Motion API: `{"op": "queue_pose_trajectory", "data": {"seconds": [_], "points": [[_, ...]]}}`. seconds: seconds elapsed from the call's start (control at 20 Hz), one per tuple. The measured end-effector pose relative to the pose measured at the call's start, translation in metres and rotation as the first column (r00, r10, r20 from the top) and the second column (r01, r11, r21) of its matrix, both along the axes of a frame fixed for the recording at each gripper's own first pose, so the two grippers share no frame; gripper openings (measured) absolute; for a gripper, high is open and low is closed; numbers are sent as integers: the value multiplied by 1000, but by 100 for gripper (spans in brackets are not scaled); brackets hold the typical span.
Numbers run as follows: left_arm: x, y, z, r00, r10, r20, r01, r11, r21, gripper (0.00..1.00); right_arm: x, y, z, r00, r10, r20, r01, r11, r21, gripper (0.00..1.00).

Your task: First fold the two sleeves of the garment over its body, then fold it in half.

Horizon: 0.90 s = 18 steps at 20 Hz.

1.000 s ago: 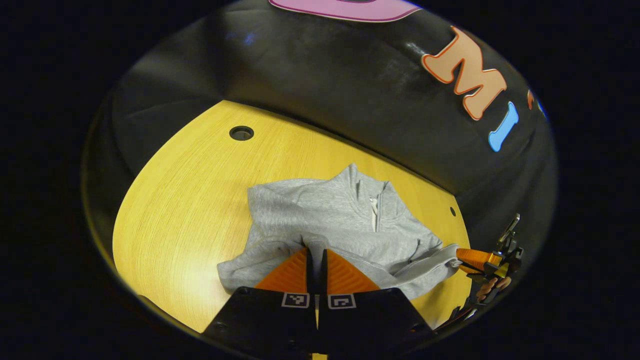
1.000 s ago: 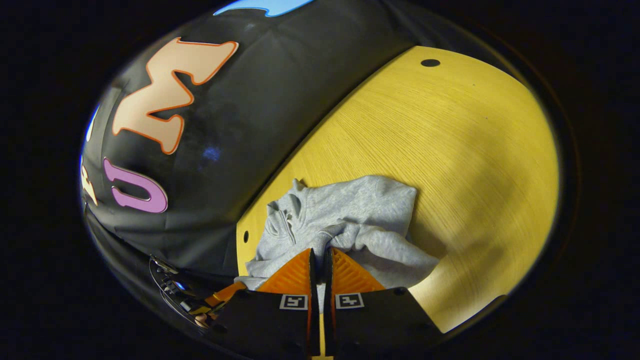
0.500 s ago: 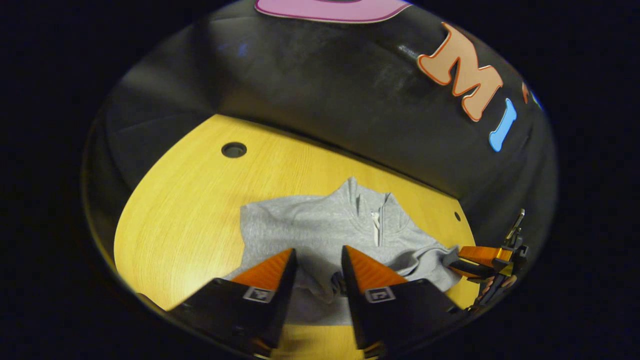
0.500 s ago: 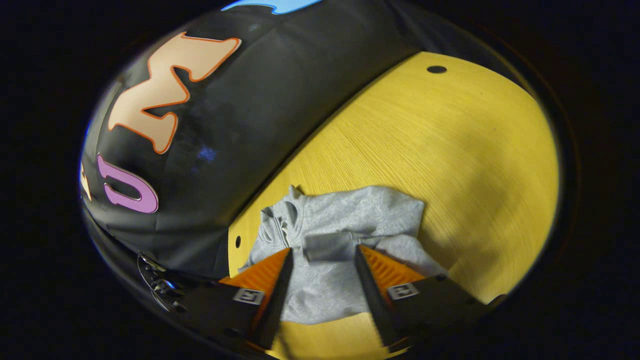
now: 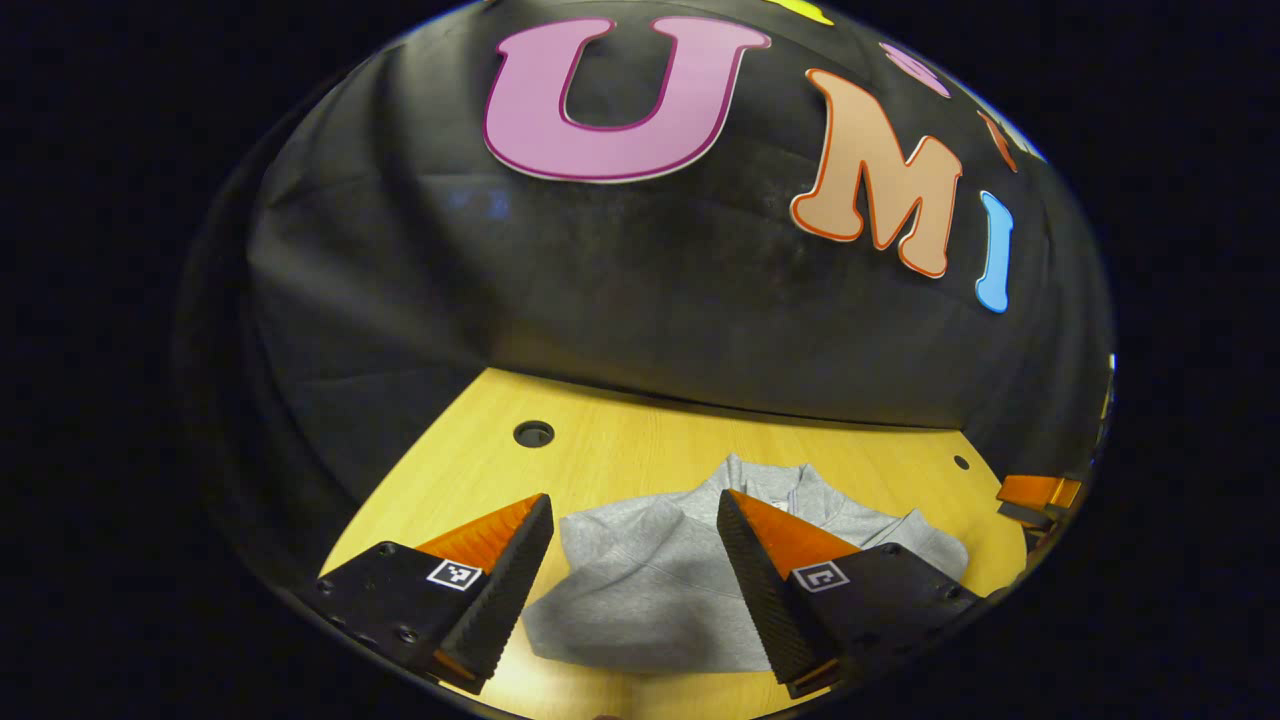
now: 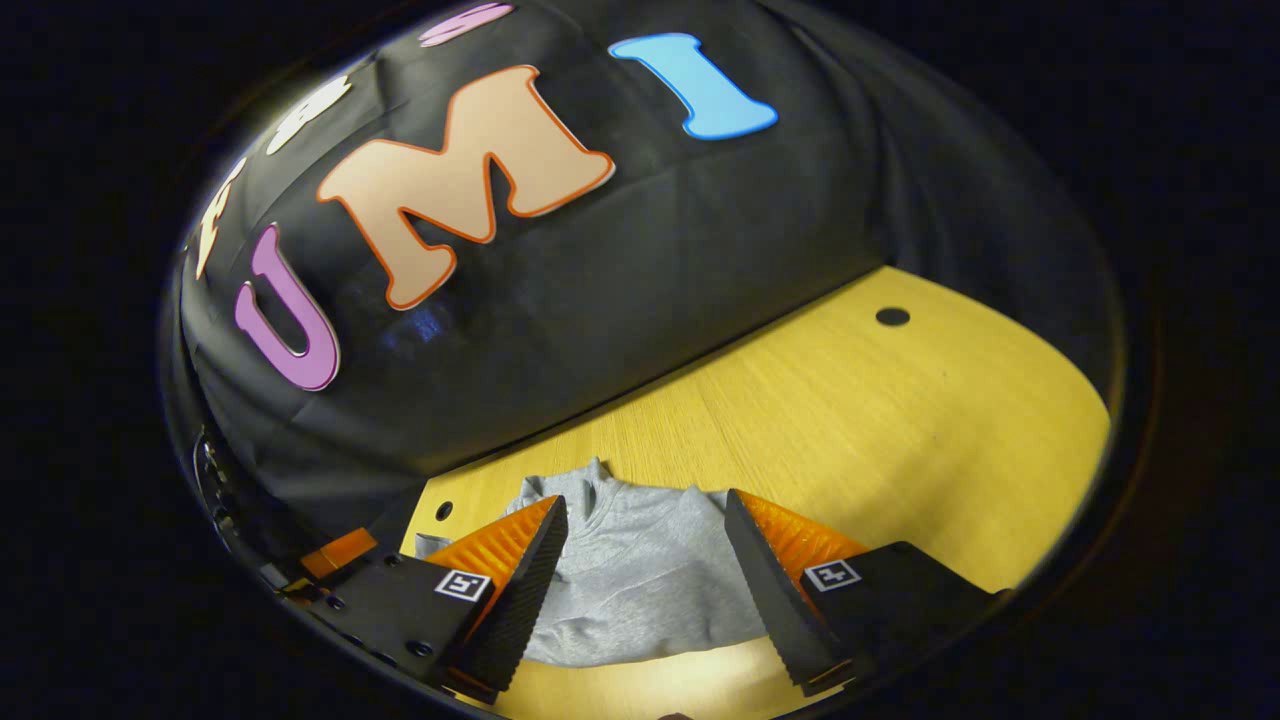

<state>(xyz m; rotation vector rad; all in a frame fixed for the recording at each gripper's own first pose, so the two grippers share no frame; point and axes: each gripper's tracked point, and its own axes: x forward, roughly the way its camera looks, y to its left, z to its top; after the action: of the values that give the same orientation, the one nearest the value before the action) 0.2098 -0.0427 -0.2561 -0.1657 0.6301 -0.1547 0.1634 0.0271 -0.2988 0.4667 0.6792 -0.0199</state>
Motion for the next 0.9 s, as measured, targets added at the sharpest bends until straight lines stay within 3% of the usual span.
{"op": "queue_pose_trajectory", "data": {"seconds": [0.35, 0.75, 0.9], "points": [[-30, 14, 68, 987, -15, 159, -7, 991, 134, 95, -8, -8, 65, 978, 69, 197, -29, 980, -198, 97], [-58, 12, 111, 967, -22, 254, -19, 987, 159, 95, -35, 9, 142, 890, 191, 414, -21, 924, -381, 97], [-60, 13, 118, 962, -39, 271, -11, 983, 182, 95, -45, 14, 149, 885, 206, 418, -26, 917, -398, 98]]}}
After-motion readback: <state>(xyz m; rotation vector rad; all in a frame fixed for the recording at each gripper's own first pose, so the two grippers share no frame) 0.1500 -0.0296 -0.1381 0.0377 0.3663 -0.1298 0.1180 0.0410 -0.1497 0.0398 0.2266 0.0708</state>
